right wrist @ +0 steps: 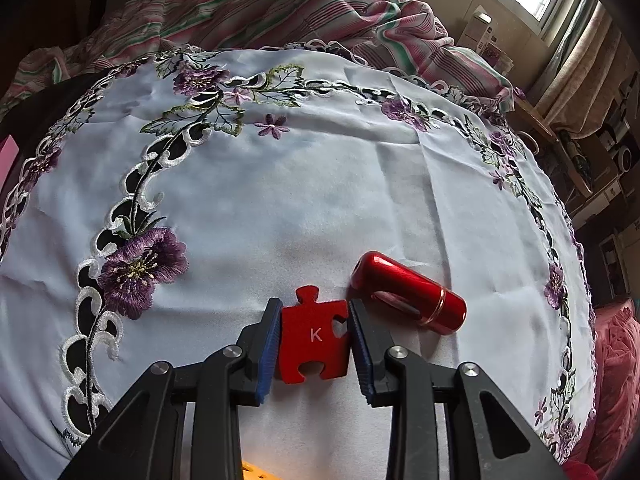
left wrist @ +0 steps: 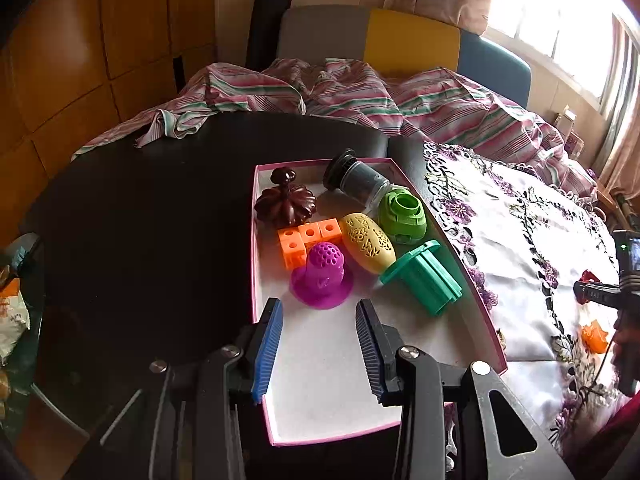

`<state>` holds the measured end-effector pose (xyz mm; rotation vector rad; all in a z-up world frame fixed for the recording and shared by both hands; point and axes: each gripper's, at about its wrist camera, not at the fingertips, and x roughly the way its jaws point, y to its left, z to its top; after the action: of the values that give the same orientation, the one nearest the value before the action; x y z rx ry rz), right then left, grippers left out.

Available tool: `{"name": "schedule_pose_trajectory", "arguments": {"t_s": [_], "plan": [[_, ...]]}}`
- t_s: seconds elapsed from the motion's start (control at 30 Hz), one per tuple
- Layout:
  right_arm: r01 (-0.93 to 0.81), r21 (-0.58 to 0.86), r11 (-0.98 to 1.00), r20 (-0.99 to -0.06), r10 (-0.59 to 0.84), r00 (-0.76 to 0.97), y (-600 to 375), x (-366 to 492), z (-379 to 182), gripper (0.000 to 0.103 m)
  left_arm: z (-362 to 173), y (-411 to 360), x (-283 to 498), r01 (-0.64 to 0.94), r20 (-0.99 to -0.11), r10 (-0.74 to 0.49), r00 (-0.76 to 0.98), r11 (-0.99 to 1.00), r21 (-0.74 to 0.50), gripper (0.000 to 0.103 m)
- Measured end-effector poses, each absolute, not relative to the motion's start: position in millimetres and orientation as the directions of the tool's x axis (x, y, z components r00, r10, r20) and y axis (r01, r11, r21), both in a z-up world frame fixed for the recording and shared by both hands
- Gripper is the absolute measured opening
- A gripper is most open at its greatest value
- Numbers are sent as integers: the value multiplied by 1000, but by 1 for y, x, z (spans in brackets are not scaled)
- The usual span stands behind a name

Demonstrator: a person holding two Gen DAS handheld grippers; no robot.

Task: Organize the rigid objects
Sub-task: 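Open the left gripper and withdraw it from the purple cup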

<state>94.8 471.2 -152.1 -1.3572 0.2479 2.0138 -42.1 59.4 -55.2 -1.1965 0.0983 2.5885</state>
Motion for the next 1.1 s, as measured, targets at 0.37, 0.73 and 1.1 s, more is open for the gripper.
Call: {"name": "schedule_pose_trajectory", "arguments": {"t_s": [0.37,0.73,1.1], "plan": [[-633,-204,-747,-877,427,-221,471,96,-152,32,-61,59,-35,-289,-766,217,-605,-956,-43,39],[-619,-180,-765,-884,402,-240,466,93,-150,32,-65,52,-29,-274,-770,188,-609,-962,-18,39],[-623,-147,-768,-890,377,-255,467,94,-149,32,-70,36,-29,-242,-781,177,-599,-970,-35,39]]}}
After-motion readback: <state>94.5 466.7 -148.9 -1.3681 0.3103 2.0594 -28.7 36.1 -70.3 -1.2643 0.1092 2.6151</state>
